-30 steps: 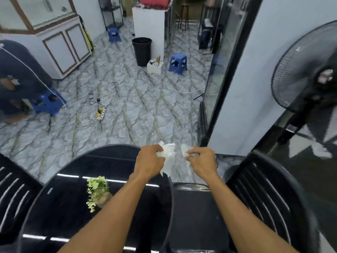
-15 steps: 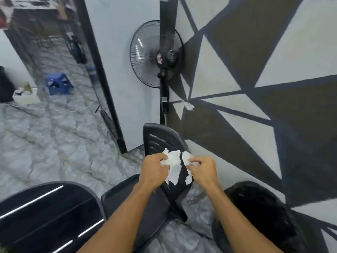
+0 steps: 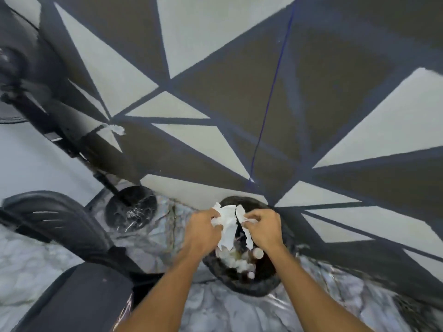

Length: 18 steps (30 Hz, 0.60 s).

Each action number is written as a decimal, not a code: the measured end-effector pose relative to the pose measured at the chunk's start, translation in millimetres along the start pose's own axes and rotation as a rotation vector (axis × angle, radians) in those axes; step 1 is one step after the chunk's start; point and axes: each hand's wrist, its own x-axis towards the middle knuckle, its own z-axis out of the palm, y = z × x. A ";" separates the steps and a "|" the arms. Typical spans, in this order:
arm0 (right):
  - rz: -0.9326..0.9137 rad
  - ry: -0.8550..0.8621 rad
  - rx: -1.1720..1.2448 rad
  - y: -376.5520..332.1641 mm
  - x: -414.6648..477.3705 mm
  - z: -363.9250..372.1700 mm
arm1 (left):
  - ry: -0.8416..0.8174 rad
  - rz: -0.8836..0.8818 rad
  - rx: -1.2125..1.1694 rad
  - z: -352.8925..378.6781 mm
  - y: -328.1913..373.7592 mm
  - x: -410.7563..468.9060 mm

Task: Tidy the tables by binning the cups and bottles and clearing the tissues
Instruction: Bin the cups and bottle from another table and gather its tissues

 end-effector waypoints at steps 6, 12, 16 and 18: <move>0.192 0.007 0.045 74.0 32.2 19.3 | -0.149 -0.008 0.064 70.8 -8.6 49.2; 0.406 0.004 0.042 161.1 60.2 88.1 | -0.312 -0.035 0.213 153.6 -72.0 103.5; 0.498 -0.037 0.023 219.4 81.5 133.1 | -0.385 -0.058 0.252 212.4 -122.6 130.8; 0.541 -0.054 -0.011 249.9 90.8 159.1 | -0.425 -0.063 0.257 246.2 -148.4 141.7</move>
